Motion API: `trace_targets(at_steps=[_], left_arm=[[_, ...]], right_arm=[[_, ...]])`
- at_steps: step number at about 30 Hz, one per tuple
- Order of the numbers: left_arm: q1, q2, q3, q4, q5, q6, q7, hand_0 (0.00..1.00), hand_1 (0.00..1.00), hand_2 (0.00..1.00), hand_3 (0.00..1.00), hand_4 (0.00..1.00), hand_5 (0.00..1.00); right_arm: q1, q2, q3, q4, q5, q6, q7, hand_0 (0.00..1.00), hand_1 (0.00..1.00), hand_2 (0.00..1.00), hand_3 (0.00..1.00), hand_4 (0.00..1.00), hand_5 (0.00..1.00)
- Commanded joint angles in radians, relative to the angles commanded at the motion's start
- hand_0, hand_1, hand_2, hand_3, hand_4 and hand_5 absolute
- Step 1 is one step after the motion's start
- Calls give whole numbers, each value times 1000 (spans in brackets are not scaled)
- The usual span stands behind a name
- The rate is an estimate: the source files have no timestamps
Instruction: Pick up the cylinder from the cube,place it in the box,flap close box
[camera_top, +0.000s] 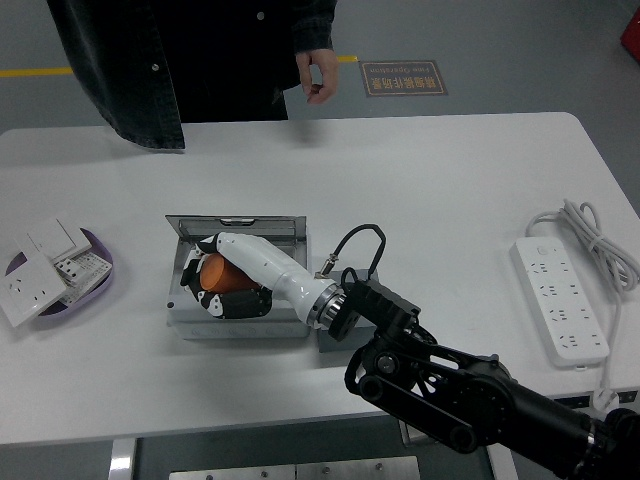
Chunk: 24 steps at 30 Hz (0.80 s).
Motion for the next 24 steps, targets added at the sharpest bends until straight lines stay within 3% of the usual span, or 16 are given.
trace_targets(at_steps=[8, 9, 15, 16, 21, 22, 24], left_arm=[[-2, 0, 3, 0, 0, 0, 0, 638, 672, 661, 706, 753, 325], [-2, 0, 4, 0, 0, -1, 0, 638, 672, 662, 707, 753, 326], [-2, 1, 1, 0, 4, -1, 1, 638, 672, 662, 707, 753, 326], [-2, 1, 0, 0, 5, -1, 1, 638, 671, 661, 706, 753, 326], [-1, -1, -28, 0, 29, 0, 10, 637, 671, 661, 706, 753, 327], [-1, -1, -39, 0, 37, 0, 14, 637, 671, 661, 706, 753, 327], [0, -2, -73, 0, 67, 1, 29, 637, 671, 661, 706, 753, 327]], right_arm=[[21, 0, -6, -40, -170, 20, -30, 50, 290, 429, 399, 52, 2], [23, 0, -3, -44, -190, 25, -35, 304, 449, 482, 462, 163, 2], [34, 0, 9, -61, -236, 55, -64, 304, 449, 482, 462, 163, 2], [36, 0, 10, -64, -238, 58, -66, 645, 639, 579, 609, 326, 2], [39, 0, 5, -77, -235, 64, -66, 645, 639, 579, 609, 326, 2], [39, 0, 4, -79, -234, 64, -66, 716, 702, 695, 699, 406, 38], [39, 0, 3, -81, -234, 64, -65, 716, 702, 695, 699, 406, 38]])
